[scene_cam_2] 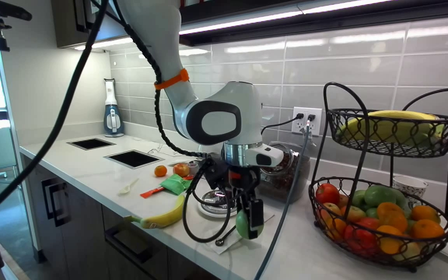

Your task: Remove one apple from the rack

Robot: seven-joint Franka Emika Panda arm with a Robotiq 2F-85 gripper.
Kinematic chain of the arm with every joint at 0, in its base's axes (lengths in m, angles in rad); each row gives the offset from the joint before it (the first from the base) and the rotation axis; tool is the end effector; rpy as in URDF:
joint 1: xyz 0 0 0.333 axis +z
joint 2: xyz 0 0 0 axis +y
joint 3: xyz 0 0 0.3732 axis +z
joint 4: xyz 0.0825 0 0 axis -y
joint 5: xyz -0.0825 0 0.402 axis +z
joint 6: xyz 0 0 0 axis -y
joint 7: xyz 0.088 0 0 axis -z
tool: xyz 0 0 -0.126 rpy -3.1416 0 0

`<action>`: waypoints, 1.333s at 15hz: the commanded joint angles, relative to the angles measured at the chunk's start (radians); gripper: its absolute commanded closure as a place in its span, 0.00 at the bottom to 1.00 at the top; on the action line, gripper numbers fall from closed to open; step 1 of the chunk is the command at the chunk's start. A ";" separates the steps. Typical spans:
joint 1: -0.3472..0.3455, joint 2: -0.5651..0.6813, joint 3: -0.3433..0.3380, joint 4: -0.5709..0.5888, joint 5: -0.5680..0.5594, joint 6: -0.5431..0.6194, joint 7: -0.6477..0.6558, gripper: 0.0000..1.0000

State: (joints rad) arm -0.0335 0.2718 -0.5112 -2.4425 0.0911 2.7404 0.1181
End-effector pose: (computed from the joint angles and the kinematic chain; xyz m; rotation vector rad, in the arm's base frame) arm 0.4375 -0.2743 0.2334 2.8383 -1.0778 0.0673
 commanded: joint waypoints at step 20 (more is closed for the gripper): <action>-0.238 0.070 0.208 0.009 0.072 0.150 0.041 0.00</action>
State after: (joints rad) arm -0.2492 0.3376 -0.3280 -2.4331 0.1377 2.8723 0.1579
